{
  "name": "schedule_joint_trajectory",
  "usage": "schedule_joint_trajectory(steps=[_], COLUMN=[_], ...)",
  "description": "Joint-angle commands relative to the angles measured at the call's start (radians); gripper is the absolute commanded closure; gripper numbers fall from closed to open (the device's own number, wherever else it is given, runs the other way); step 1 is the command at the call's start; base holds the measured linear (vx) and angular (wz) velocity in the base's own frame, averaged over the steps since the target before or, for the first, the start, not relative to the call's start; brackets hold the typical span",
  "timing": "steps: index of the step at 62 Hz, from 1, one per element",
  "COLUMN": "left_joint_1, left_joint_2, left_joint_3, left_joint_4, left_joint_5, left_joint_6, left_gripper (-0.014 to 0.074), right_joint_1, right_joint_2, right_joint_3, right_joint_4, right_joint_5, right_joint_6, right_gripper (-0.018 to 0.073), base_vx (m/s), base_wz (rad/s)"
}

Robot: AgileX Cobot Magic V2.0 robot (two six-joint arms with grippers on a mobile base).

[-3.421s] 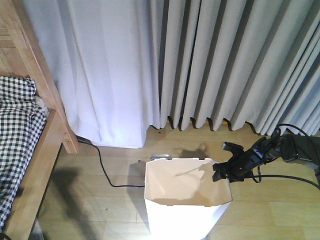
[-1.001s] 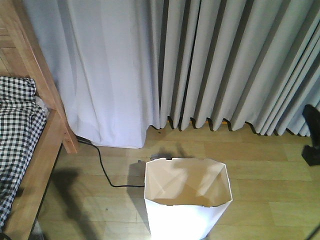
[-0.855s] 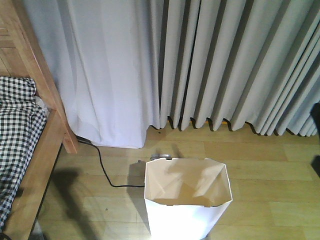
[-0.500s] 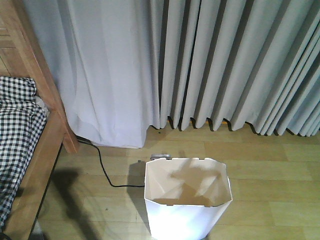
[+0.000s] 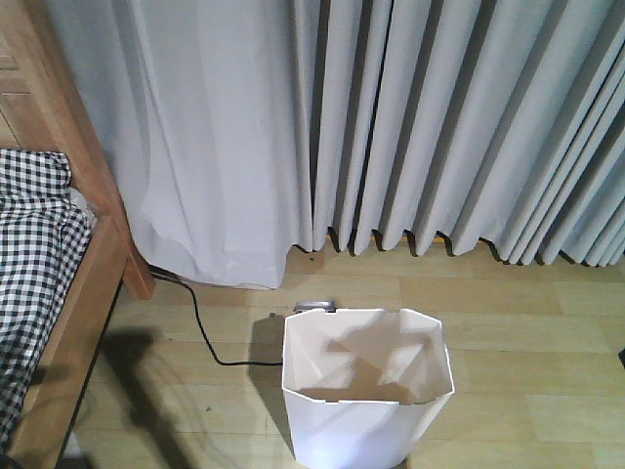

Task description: Move trash bin to bedside with robot

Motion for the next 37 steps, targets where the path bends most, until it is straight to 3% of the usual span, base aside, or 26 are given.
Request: schedule_joint_trajectory(steps=[1,19,23,27,37], left_joint_1=[-0.006,-0.006,-0.006,-0.006,-0.006], left_joint_2=[-0.008,-0.008,-0.008,-0.008,-0.008], left_joint_3=[0.012,0.012,0.012,0.012,0.012], left_joint_4=[-0.009,-0.009,-0.009,-0.009,-0.009], left_joint_5=[-0.074,-0.074,-0.074,-0.074,-0.074], left_joint_6=[-0.014,-0.014,-0.014,-0.014,-0.014], left_gripper=[0.0603,0.0603,0.0603,0.0603,0.0603], right_joint_1=[0.001,0.001,0.001,0.001,0.001], right_joint_2=[0.010,0.010,0.010,0.010,-0.029], right_joint_3=[-0.028,-0.027,-0.027,-0.027,-0.010], right_joint_4=[0.002,-0.001,-0.053,-0.218,-0.856], right_joint_5=[-0.030,-0.057,-0.063,-0.063,-0.081], right_joint_6=[0.001,-0.005,0.035,0.188,0.836], right_gripper=[0.0567,0.0568,0.0568,0.0568,0.0568], base_vx=[0.00,0.00,0.00,0.00,0.00], base_wz=[0.00,0.00,0.00,0.00,0.00])
